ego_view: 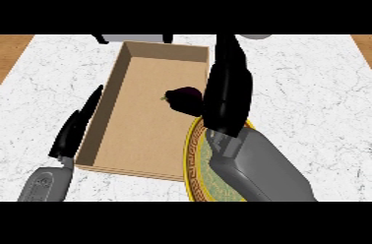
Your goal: Pick the eggplant from the plate and place it in the cardboard box
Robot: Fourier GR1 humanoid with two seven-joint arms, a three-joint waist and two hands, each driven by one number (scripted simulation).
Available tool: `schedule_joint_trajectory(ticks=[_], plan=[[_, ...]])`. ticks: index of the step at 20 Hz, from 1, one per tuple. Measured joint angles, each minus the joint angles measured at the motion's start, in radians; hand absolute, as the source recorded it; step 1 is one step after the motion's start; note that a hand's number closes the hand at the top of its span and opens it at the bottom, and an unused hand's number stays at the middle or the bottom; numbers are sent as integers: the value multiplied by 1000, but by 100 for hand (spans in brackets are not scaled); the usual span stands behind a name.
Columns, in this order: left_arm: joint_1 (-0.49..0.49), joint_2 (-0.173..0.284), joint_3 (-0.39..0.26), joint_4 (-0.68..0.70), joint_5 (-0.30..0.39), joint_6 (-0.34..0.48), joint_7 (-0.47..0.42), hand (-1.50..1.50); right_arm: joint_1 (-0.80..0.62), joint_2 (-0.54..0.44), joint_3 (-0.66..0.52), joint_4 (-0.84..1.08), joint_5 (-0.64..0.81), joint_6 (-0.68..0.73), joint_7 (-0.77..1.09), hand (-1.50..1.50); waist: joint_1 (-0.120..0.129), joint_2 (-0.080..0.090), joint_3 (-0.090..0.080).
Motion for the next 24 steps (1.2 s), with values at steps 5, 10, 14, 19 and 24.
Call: schedule_joint_trajectory(ticks=[5, 10, 14, 19, 24], plan=[[16, 9, 12, -3, 7, -5, -7, 0, 127, 3, -7, -65, 73, -171, -51, -150, -16, -2, -1], [38, 1, 11, -23, 3, 1, 1, 0, 305, -1, 1, -192, 147, -266, -70, -150, -29, -4, -1], [48, 2, 17, -27, -1, 4, -5, 0, 479, -1, 20, -293, 190, -334, -114, -150, -33, -4, 0], [45, -2, 19, -28, -10, 5, -3, 0, 652, -77, 18, -391, 113, -421, -211, -150, -31, -2, 0], [29, 2, 35, -4, -11, -6, -18, 0, 782, -163, 14, -447, -3, -481, -314, -150, -30, -1, -1]])
